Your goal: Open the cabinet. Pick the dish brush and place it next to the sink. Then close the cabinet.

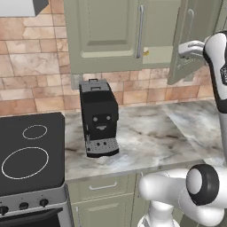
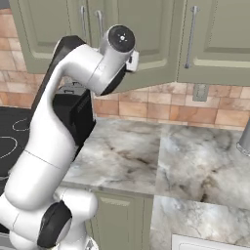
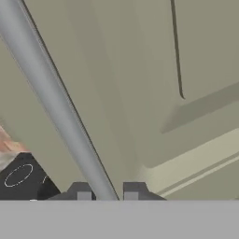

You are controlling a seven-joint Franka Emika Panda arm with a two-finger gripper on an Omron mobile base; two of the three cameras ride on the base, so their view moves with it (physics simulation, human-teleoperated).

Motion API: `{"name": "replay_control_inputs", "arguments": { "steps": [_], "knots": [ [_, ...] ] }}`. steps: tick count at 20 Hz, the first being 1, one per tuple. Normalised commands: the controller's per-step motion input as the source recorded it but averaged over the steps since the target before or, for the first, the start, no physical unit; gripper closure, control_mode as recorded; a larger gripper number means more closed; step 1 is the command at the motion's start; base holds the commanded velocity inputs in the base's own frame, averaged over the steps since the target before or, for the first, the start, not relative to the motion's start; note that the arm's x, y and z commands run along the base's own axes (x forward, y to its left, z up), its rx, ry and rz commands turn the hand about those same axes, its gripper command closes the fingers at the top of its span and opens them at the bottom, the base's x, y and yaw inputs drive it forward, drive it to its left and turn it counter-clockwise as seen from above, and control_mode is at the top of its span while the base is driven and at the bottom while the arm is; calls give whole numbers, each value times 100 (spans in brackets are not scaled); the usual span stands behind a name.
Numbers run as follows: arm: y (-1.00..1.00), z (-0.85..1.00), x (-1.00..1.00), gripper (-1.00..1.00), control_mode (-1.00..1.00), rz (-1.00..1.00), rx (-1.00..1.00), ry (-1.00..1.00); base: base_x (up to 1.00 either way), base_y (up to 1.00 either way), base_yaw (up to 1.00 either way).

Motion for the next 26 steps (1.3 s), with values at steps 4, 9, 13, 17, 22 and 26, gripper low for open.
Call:
{"name": "replay_control_inputs", "arguments": {
  "steps": [4, 9, 13, 17, 22, 26],
  "knots": [
    [-62, 0, -45, 100, -100, 14, 5, 0, 0, 0, 0],
    [-64, 0, -43, 100, -100, 13, 6, 0, 0, 0, 0],
    [-58, -1, -35, 100, -100, 9, 3, 0, 0, 0, 0],
    [-38, -5, -24, 100, -100, 1, 0, 0, 0, 0, 0],
    [9, -25, -5, -100, -100, -2, 0, 0, 0, 0, 0],
    [8, -23, -4, -100, -100, -4, 0, 0, 0, 0, 0]
  ]
}}
